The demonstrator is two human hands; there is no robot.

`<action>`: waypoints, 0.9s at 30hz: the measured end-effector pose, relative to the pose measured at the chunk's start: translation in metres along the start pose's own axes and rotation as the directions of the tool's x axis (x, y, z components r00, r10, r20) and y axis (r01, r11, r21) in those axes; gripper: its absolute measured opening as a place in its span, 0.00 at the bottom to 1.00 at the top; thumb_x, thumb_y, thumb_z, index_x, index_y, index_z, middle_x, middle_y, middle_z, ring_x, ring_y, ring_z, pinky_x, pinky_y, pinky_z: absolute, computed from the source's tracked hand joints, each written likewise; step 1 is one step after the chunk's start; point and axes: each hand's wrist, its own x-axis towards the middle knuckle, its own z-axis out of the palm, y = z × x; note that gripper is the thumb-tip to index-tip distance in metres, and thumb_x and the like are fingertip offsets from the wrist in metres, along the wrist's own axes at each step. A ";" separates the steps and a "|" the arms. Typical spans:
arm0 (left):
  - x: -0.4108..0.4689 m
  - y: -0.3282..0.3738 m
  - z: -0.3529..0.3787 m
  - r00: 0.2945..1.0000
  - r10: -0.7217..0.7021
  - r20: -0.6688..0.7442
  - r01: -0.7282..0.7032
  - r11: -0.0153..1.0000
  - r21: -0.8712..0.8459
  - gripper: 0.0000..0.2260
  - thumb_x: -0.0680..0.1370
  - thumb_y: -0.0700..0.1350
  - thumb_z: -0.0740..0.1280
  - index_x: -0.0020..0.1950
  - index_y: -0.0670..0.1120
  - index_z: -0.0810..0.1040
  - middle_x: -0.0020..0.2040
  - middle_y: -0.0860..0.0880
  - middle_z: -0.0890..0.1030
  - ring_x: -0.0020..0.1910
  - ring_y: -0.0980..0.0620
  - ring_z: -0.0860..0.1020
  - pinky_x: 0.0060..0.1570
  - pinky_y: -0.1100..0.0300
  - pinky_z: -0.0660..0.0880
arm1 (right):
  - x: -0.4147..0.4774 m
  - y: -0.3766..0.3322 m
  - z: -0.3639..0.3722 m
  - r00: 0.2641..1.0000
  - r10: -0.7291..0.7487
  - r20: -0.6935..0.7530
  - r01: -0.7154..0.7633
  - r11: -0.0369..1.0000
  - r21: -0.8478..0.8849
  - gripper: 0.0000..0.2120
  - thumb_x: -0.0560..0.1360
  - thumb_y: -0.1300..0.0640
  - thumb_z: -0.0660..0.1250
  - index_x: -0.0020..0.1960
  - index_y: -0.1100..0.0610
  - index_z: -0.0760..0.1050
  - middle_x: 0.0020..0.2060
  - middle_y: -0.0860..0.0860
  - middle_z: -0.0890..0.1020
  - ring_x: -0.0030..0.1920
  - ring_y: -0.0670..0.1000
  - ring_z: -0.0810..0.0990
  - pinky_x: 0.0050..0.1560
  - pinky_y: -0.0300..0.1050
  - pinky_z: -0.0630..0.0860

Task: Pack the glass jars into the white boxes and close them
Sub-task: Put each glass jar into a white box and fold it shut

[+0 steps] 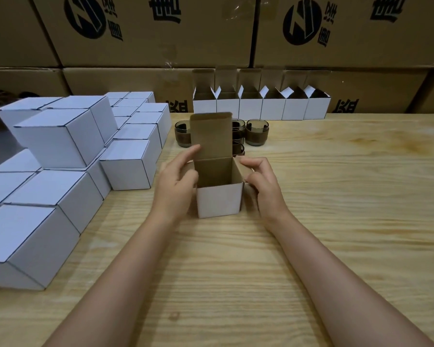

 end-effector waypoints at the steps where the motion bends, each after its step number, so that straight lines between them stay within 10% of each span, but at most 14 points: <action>1: -0.001 -0.002 -0.006 0.998 -0.026 0.050 0.029 0.998 -0.057 0.25 0.69 0.45 0.57 0.64 0.54 0.75 0.58 0.50 0.78 0.60 0.61 0.73 0.57 0.55 0.76 | -0.001 -0.001 0.000 1.000 -0.002 0.028 0.002 1.000 -0.015 0.14 0.66 0.55 0.61 0.51 0.50 0.74 0.55 0.45 0.78 0.56 0.46 0.76 0.53 0.43 0.74; 7: -0.009 -0.014 -0.024 0.973 0.020 0.231 -0.036 0.997 0.068 0.40 0.62 0.65 0.70 0.73 0.54 0.67 0.69 0.58 0.69 0.69 0.61 0.67 0.65 0.63 0.67 | -0.003 -0.003 0.001 0.990 -0.010 0.138 0.016 0.999 -0.044 0.18 0.68 0.54 0.61 0.58 0.50 0.74 0.52 0.42 0.79 0.54 0.41 0.77 0.52 0.37 0.74; 11: -0.008 -0.020 -0.021 0.973 0.026 0.229 -0.068 0.982 0.179 0.47 0.58 0.58 0.81 0.72 0.57 0.63 0.69 0.59 0.67 0.67 0.62 0.66 0.59 0.77 0.62 | -0.002 -0.002 0.001 0.990 0.009 0.143 0.001 0.998 -0.067 0.20 0.69 0.51 0.61 0.61 0.48 0.73 0.56 0.40 0.78 0.58 0.41 0.76 0.54 0.37 0.72; 20: 0.000 -0.027 -0.023 0.996 0.040 0.079 -0.053 0.984 0.169 0.43 0.61 0.50 0.82 0.72 0.55 0.66 0.66 0.56 0.70 0.65 0.56 0.70 0.65 0.59 0.68 | 0.000 -0.002 0.001 0.997 -0.020 -0.073 0.013 0.996 -0.089 0.13 0.75 0.50 0.62 0.59 0.41 0.73 0.59 0.43 0.76 0.59 0.42 0.75 0.55 0.38 0.70; 27: 0.004 -0.028 -0.022 0.999 0.021 0.027 -0.025 0.987 0.158 0.43 0.62 0.48 0.81 0.73 0.53 0.65 0.69 0.53 0.69 0.66 0.55 0.69 0.68 0.54 0.67 | 0.010 0.006 0.007 0.987 -0.084 -0.138 -0.028 0.749 -0.662 0.29 0.75 0.60 0.63 0.73 0.46 0.61 0.71 0.51 0.60 0.71 0.52 0.56 0.66 0.41 0.55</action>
